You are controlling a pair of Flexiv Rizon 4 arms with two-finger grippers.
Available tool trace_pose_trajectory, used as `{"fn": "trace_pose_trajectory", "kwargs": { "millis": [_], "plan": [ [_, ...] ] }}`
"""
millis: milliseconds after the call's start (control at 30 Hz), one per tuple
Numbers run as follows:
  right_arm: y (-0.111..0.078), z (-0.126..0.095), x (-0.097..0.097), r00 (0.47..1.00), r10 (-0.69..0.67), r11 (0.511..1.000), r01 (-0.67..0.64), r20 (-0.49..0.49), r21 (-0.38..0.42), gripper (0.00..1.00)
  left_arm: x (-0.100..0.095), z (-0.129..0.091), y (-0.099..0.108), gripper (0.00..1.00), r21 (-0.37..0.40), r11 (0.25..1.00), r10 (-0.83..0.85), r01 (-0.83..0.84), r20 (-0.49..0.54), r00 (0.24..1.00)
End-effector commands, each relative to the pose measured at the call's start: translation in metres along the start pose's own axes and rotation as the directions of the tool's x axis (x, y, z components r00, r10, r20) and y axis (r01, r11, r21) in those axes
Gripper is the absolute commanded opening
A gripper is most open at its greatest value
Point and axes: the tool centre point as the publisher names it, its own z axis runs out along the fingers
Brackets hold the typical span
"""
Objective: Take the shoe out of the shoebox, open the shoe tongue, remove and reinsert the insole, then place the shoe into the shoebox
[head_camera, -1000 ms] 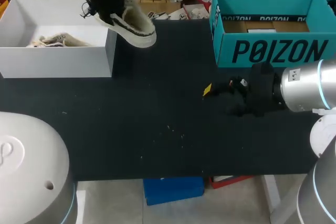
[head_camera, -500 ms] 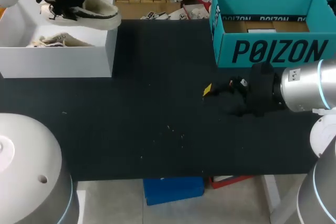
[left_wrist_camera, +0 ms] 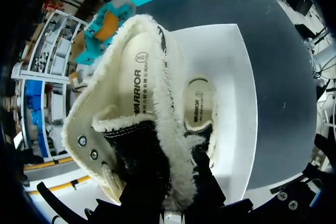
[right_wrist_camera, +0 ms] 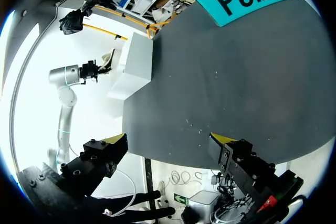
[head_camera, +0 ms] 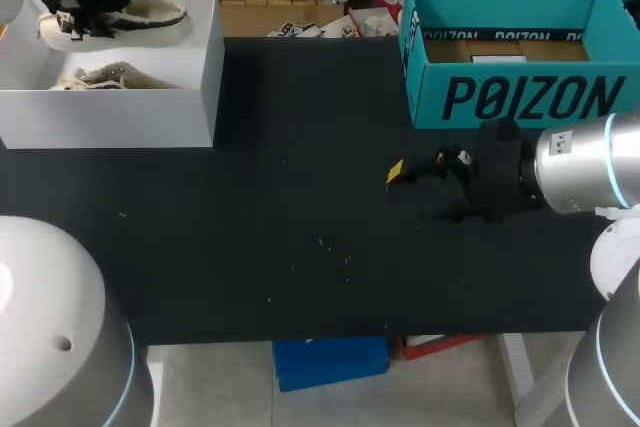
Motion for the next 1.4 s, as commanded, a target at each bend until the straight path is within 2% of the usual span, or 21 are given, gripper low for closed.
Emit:
{"fn": "trace_pose_trajectory", "kwargs": {
  "millis": [33, 267, 300, 500, 833, 1200, 1300, 1333, 1367, 1400],
  "plan": [
    [0.0, 0.0, 0.0, 1.0, 0.0, 1.0, 0.0, 0.0, 0.001, 1.0, -0.02, 0.018, 0.008, 0.0, 0.0, 1.0, 0.0, 0.0, -0.012, 1.0],
    [0.0, 0.0, 0.0, 1.0, 0.0, 1.0, 0.0, 0.0, 0.001, 1.0, -0.033, 0.046, 0.022, 0.0, -0.016, 1.0, -0.011, 0.01, -0.026, 1.0],
    [0.0, 0.0, 0.0, 1.0, 0.0, 1.0, 0.0, 0.0, 0.001, 1.0, -0.035, 0.052, 0.026, 0.0, -0.037, 0.999, -0.006, 0.005, -0.027, 1.0],
    [0.0, 0.0, 0.0, 1.0, 0.0, 1.0, 0.0, 0.0, 0.001, 1.0, -0.04, 0.073, 0.036, 0.0, -0.046, 0.999, -0.025, 0.023, -0.025, 0.999],
    [0.0, 0.0, 0.0, 1.0, 0.0, 1.0, 0.0, 0.0, 0.001, 1.0, -0.03, 0.112, 0.039, 0.0, -0.057, 0.998, -0.043, 0.04, -0.055, 0.998],
    [0.0, 0.0, 0.0, 1.0, 0.0, 1.0, 0.0, 0.0, 0.001, 1.0, -0.024, 0.138, 0.041, 0.0, -0.075, 0.996, -0.054, 0.049, -0.059, 0.997],
    [0.0, 0.0, 0.0, 1.0, 0.0, 1.0, 0.0, 0.0, 0.001, 1.0, -0.024, 0.139, 0.042, 0.0, -0.081, 0.995, -0.055, 0.051, -0.056, 0.997],
    [0.0, 0.0, 0.0, 1.0, 0.0, 1.0, 0.0, 0.0, 0.001, 1.0, -0.024, 0.14, 0.042, 0.02, -0.081, 0.996, -0.053, 0.048, -0.058, 0.997],
    [0.0, 0.0, 0.0, 1.0, 0.0, 1.0, 0.0, 0.0, 0.001, 1.0, -0.024, 0.14, 0.042, 0.13, -0.082, 0.996, -0.052, 0.047, -0.059, 0.997],
    [0.0, 0.0, 0.0, 1.0, 0.0, 1.0, 0.0, 0.0, 0.001, 1.0, -0.024, 0.14, 0.042, 0.29, -0.082, 0.996, -0.051, 0.046, -0.06, 0.997]
  ]
}}
